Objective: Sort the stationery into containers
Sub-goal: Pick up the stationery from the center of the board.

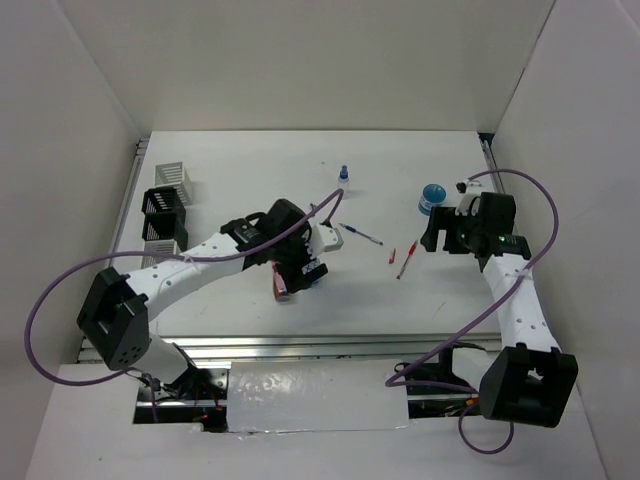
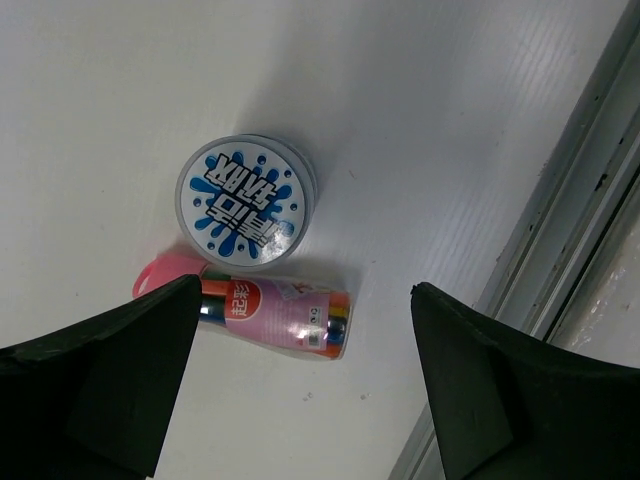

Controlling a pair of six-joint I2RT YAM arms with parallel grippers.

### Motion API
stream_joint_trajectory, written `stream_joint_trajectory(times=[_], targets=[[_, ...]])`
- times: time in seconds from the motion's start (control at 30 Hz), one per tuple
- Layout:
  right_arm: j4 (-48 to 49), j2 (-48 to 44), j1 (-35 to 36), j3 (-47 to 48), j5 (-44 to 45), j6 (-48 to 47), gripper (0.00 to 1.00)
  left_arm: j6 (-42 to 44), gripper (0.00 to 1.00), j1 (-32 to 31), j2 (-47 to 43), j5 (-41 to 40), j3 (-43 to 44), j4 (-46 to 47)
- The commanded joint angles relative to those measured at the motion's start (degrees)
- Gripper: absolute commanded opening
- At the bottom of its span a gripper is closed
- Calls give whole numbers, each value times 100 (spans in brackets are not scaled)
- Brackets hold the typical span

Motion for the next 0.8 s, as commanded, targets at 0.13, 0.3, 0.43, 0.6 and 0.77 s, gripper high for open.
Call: stream_joint_trajectory(times=[0.13, 0.3, 0.43, 0.6, 0.77], targets=[[-3, 40, -46, -54, -180, -124, 94, 59, 98, -337, 526, -617, 266, 226], [-2, 102, -63, -54, -163, -115, 94, -81, 98, -435, 1080, -1040, 547, 366], [-3, 58, -81, -98, -154, -168, 94, -169, 96, -408, 1318, -1146, 645, 436], [15, 76, -98, -177, -198, -177, 94, -196, 94, -329, 1424, -1392, 663, 437], [24, 111, -99, -159, -233, -186, 94, -257, 91, -197, 1450, -1279, 654, 411]])
